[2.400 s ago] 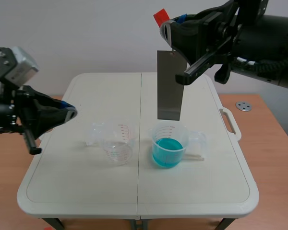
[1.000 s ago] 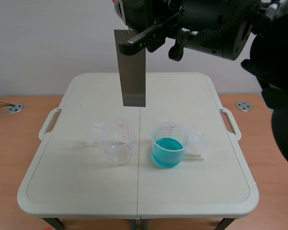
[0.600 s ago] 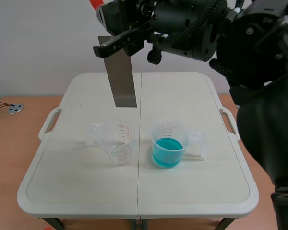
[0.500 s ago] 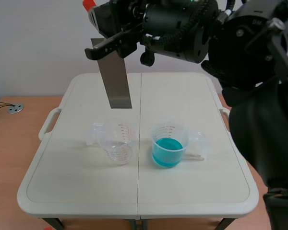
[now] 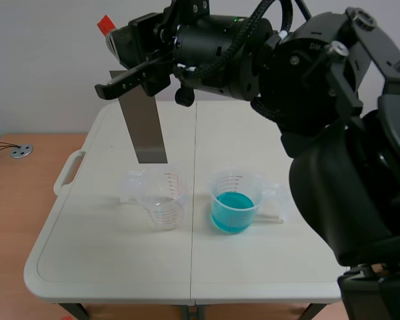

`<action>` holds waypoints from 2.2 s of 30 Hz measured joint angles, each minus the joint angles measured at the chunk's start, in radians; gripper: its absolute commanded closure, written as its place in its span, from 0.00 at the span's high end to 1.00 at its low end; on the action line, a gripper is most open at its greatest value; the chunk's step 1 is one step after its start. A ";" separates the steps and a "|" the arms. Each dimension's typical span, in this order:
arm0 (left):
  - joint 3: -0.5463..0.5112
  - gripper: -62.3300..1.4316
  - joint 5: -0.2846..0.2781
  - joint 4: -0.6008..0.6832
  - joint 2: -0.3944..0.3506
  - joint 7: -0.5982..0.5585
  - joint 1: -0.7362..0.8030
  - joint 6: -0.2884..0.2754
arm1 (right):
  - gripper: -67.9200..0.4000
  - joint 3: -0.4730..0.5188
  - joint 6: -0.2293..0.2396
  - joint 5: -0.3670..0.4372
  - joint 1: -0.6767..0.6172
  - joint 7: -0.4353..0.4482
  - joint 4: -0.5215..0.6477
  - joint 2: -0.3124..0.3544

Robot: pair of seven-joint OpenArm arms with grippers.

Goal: Hold the metal plate by the orange handle, dip it into the blue solution, take it out and point at it, then put the plate back in the beaker on the left.
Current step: 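Put the plate into the left beaker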

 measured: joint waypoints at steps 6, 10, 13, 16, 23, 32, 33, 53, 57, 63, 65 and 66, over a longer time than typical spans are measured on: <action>0.000 0.05 0.000 -0.003 0.000 0.000 0.000 0.000 | 0.02 0.000 0.000 0.000 0.000 0.002 -0.029 0.000; 0.000 0.05 0.000 -0.003 0.000 0.000 0.000 0.000 | 0.02 0.000 0.000 0.000 0.000 0.002 -0.032 0.000; 0.000 0.05 0.000 -0.003 0.000 0.000 0.000 0.000 | 0.02 0.000 0.000 0.000 0.000 0.002 -0.032 0.000; 0.000 0.05 0.000 -0.003 0.000 0.000 0.000 0.000 | 0.02 0.000 0.000 0.000 0.000 0.002 -0.032 0.000; 0.000 0.05 0.000 -0.003 0.000 0.000 0.000 0.000 | 0.02 0.000 0.000 0.000 0.000 0.004 -0.050 0.000; 0.000 0.05 0.000 -0.003 0.000 0.000 0.000 0.000 | 0.02 0.000 0.000 0.000 0.000 0.033 -0.119 0.000; 0.000 0.05 0.000 -0.003 0.000 0.000 0.000 0.000 | 0.02 0.000 0.000 0.000 0.000 0.033 -0.126 0.000; 0.000 0.05 0.000 -0.003 0.000 0.065 -0.017 0.000 | 0.02 -0.020 0.000 -0.001 0.000 0.063 -0.248 0.000; 0.000 0.05 0.000 -0.003 0.000 0.073 -0.034 -0.001 | 0.02 -0.020 0.000 -0.003 0.000 0.063 -0.277 0.000; 0.000 0.05 0.000 -0.003 0.000 0.073 -0.039 0.000 | 0.02 -0.020 -0.001 -0.004 0.000 0.069 -0.323 0.000; 0.000 0.05 0.000 -0.003 0.000 0.073 -0.039 0.000 | 0.02 -0.020 -0.001 -0.005 0.000 0.074 -0.342 0.000; 0.000 0.05 0.000 -0.003 0.000 0.073 -0.039 0.000 | 0.02 -0.020 -0.001 -0.005 0.000 0.074 -0.350 0.000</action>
